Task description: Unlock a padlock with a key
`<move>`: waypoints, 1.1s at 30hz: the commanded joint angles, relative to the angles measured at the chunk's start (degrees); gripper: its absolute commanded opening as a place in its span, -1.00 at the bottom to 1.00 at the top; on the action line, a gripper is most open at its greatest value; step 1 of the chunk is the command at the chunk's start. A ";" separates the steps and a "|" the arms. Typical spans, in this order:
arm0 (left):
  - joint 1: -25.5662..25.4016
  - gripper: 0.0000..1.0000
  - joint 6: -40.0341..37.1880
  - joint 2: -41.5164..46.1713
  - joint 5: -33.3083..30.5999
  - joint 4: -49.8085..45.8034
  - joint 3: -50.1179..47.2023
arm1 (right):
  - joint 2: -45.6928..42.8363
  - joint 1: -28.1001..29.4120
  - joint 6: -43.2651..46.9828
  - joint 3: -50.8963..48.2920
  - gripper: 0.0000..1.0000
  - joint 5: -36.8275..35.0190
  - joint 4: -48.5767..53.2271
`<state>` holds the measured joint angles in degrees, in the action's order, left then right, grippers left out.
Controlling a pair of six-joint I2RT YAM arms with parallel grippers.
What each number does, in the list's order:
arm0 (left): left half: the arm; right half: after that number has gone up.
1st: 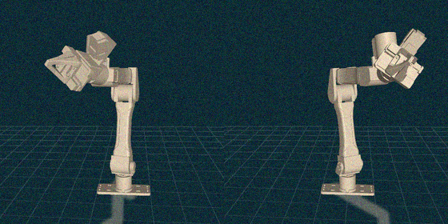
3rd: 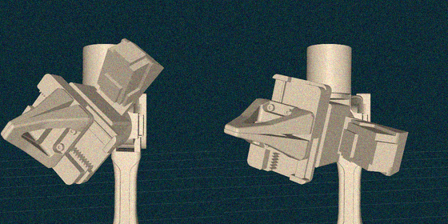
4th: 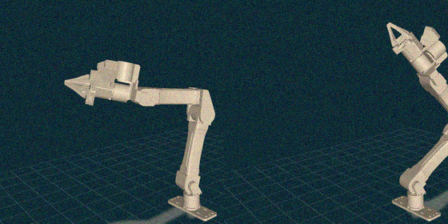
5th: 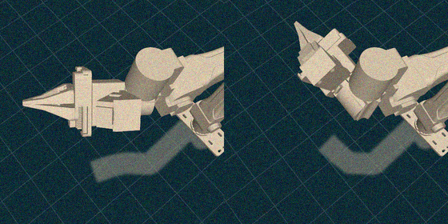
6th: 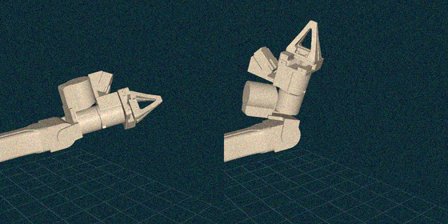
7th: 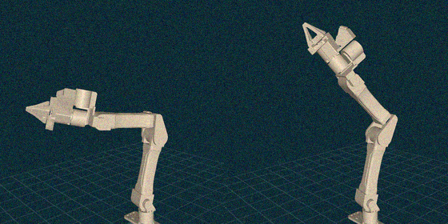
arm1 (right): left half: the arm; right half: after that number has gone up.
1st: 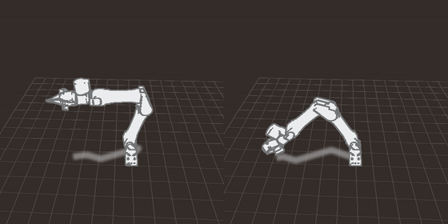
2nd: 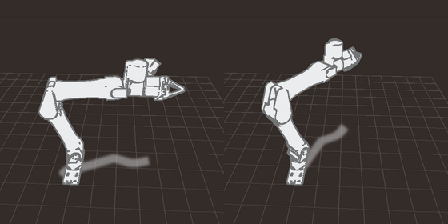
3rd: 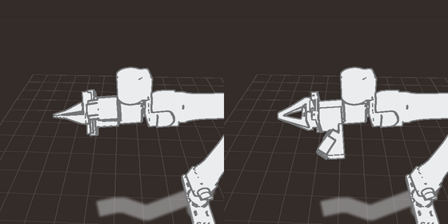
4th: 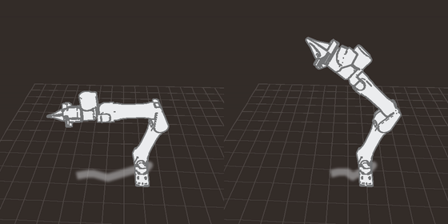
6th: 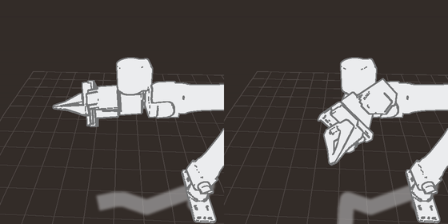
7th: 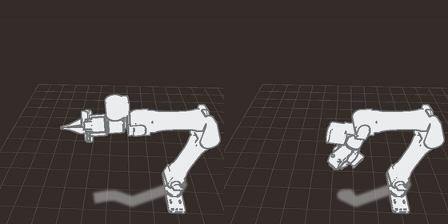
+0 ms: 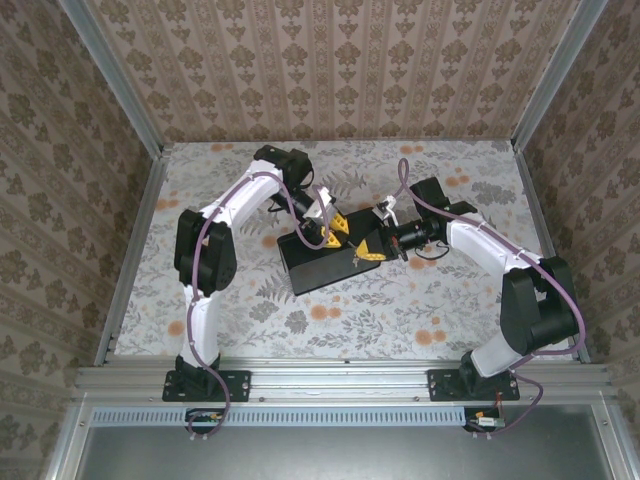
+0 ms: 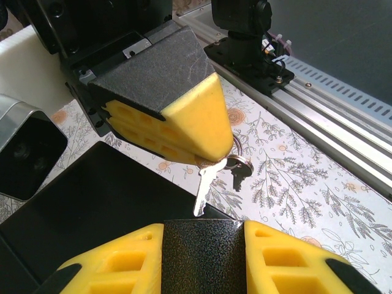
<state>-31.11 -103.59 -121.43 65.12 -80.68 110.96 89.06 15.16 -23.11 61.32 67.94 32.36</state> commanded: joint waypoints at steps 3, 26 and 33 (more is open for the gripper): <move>-0.49 -0.59 0.54 3.24 1.04 -0.81 0.84 | -0.07 0.41 -0.70 1.80 -1.00 0.70 -0.76; -1.45 -0.59 2.32 5.87 -0.97 3.97 -2.59 | 1.84 1.03 -0.40 2.74 -1.00 0.26 0.25; -1.87 -0.59 1.88 6.48 -1.93 3.88 -3.11 | 2.34 1.06 -0.79 3.16 -1.00 0.35 -0.23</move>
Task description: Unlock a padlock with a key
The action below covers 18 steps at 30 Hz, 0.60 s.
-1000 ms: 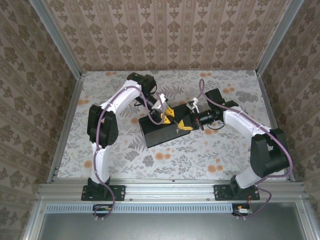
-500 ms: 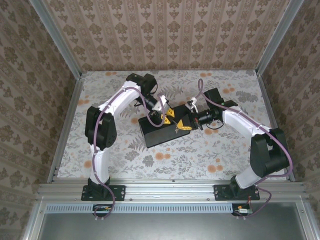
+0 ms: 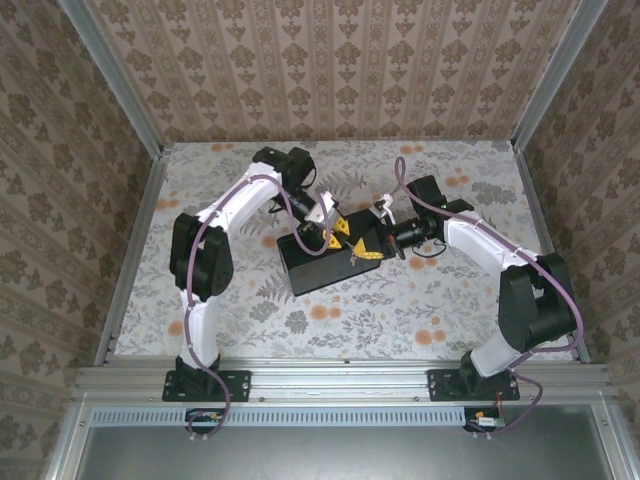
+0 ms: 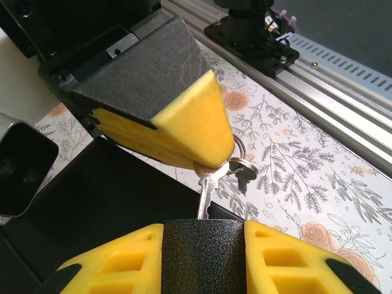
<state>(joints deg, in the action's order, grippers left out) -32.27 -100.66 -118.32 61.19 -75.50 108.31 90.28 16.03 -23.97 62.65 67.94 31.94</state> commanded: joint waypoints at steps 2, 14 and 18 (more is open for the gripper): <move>-0.93 -0.60 -0.95 3.59 1.83 -1.01 -0.63 | 1.06 0.22 -0.44 1.93 -1.00 0.35 -0.36; -1.74 -0.59 -0.57 4.30 3.34 -0.41 -1.06 | 3.02 1.87 -3.27 4.25 -1.00 -0.03 -4.43; -1.91 -0.61 -0.28 4.35 4.49 -0.55 -1.09 | 3.88 2.37 -7.38 4.31 -1.00 -0.20 -9.73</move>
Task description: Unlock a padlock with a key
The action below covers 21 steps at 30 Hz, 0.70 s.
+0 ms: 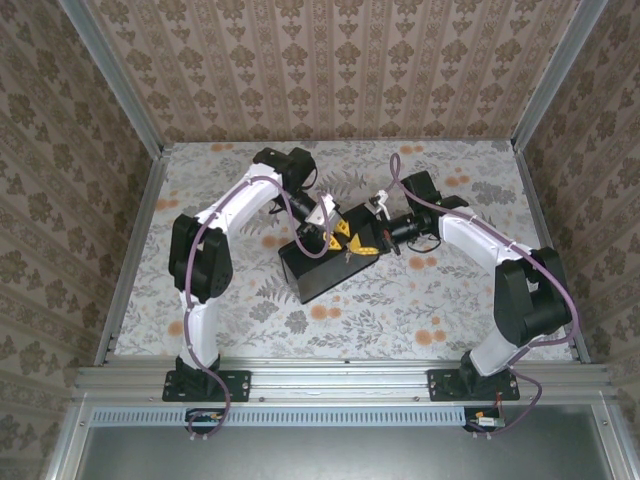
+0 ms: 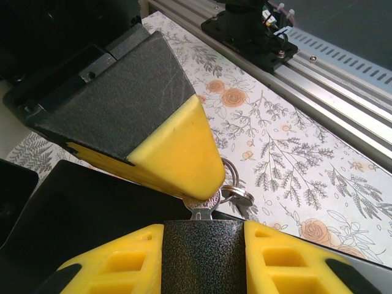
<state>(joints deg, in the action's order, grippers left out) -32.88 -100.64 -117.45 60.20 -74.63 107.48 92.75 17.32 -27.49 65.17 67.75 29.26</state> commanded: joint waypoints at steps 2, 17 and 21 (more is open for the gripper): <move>-1.27 -0.61 0.27 3.38 6.66 -1.16 -0.07 | 2.12 1.78 -5.77 2.60 -1.00 -0.37 -9.60; 1.46 -0.63 10.81 4.78 1.12 7.24 -4.80 | -4.25 -5.11 1.64 -0.39 -0.19 -4.32 -0.40; 1.68 -0.64 12.39 5.02 1.70 7.96 -4.49 | -6.07 -5.85 8.47 2.06 -0.10 -9.70 7.55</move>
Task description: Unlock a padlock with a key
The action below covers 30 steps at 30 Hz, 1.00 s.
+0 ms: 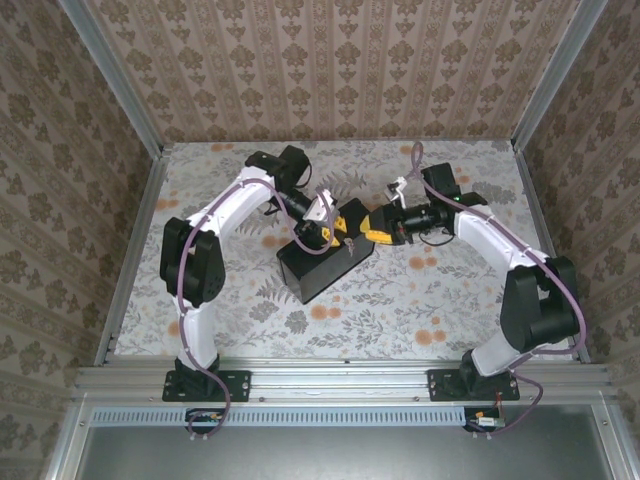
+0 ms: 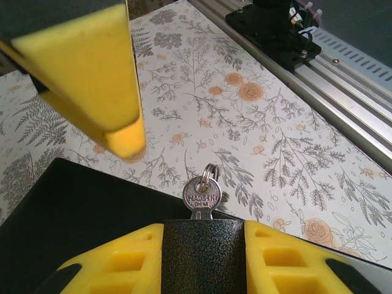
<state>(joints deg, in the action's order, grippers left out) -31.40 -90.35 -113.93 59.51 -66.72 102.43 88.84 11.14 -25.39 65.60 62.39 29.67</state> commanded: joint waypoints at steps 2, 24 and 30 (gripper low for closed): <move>0.11 -0.64 2.91 1.45 2.67 0.08 1.03 | -4.65 1.04 10.28 1.78 -0.13 -9.53 8.29; -0.33 -0.64 8.02 3.19 1.76 0.36 2.22 | -23.31 24.20 45.65 -26.41 -0.06 -54.97 -44.40; -0.33 -0.64 7.90 3.36 1.45 0.49 2.16 | -22.18 25.69 50.01 -25.92 0.00 -58.23 -42.67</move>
<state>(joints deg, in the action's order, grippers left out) -31.46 -83.46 -113.82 59.22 -65.89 102.54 65.82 36.45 20.40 39.35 7.62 -11.70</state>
